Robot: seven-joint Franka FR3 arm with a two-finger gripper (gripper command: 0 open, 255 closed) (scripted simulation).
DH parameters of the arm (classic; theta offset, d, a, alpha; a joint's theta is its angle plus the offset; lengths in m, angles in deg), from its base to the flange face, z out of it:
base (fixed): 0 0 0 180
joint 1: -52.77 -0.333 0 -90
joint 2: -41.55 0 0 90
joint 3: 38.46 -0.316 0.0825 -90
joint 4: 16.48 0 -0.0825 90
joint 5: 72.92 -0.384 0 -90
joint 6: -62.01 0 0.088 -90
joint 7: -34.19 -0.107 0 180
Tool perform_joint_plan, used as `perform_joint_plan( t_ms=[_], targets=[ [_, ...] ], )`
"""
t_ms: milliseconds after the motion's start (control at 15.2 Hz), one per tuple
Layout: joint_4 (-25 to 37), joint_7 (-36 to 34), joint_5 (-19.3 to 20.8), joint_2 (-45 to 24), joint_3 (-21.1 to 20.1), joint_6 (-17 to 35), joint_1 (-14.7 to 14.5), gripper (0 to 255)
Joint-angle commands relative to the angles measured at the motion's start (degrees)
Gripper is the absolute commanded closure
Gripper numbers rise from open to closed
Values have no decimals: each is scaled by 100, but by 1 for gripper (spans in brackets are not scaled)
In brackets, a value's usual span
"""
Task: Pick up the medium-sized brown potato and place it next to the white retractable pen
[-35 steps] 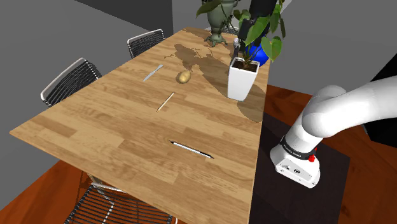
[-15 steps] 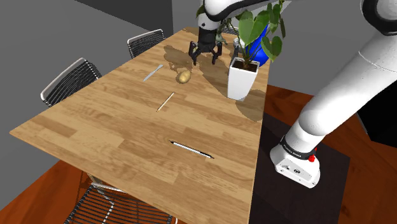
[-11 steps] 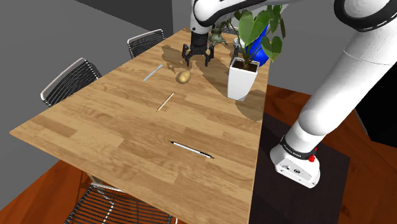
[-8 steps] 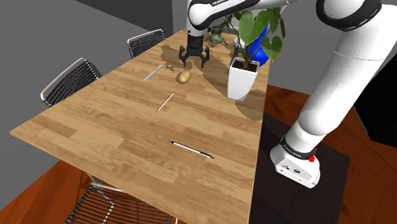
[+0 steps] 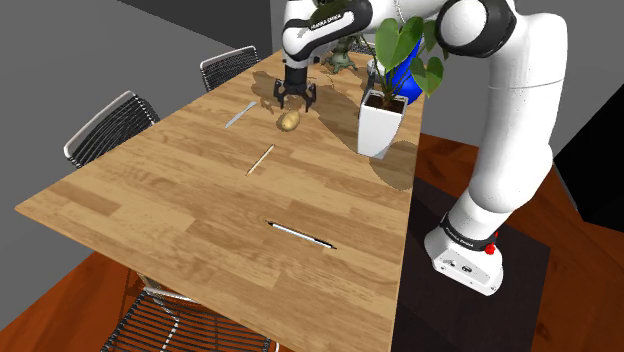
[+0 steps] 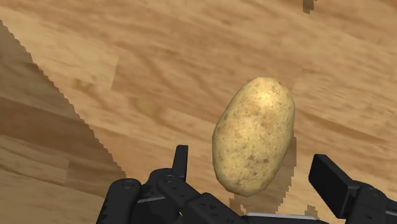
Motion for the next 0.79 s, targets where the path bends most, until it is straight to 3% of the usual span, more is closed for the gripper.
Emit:
perform_joint_plan(
  t_ms=[0, 726],
  targets=[
    [464, -216, 14, -432, 74, -38, -18, 0],
    [236, -233, 43, -671, 90, 429, -43, 0]
  ],
)
